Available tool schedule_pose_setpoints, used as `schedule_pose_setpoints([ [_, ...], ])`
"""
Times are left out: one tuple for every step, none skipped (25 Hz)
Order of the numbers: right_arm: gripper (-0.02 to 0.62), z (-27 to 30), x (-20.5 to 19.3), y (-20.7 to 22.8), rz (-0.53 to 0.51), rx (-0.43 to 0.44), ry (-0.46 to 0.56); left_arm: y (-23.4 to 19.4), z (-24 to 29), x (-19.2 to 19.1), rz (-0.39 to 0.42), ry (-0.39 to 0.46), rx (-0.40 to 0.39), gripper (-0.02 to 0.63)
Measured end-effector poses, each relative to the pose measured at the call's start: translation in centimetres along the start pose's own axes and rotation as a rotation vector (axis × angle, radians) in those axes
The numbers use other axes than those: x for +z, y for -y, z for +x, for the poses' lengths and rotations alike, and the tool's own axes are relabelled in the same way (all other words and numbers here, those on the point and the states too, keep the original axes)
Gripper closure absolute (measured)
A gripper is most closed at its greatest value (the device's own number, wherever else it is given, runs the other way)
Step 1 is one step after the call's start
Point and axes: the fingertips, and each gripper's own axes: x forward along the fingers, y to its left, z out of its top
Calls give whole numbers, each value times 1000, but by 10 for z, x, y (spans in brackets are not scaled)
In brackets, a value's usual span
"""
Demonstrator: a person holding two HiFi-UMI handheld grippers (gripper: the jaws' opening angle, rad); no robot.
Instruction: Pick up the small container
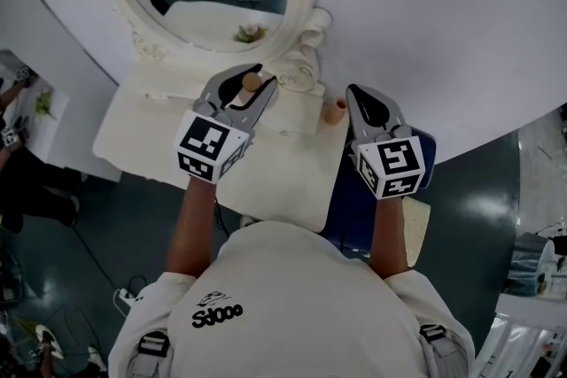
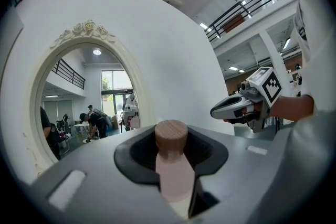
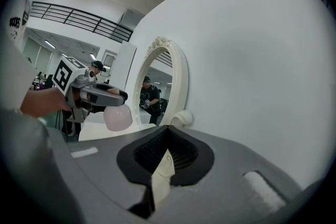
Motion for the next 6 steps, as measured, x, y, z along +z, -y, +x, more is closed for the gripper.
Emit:
schedule_pose_setpoints([
  [594,0,0,0,0,1,0,0,0,0,0,0,0,469],
  [594,0,0,0,-1,2,-1,1,0,0,0,-1,-1,469],
  [594,0,-1,-1,-1,2,-1,1,0,0,0,-2,-1,469],
  [594,0,-1,-1,-2,3,-1,1,0,-1,0,-2,-2,469],
  [594,0,-1,-1,-2,4,-1,2,-1,-1,0,-2,-3,469],
  [594,0,-1,-2,-2,5,-1,2,-1,-2,0,-3,-4,469],
])
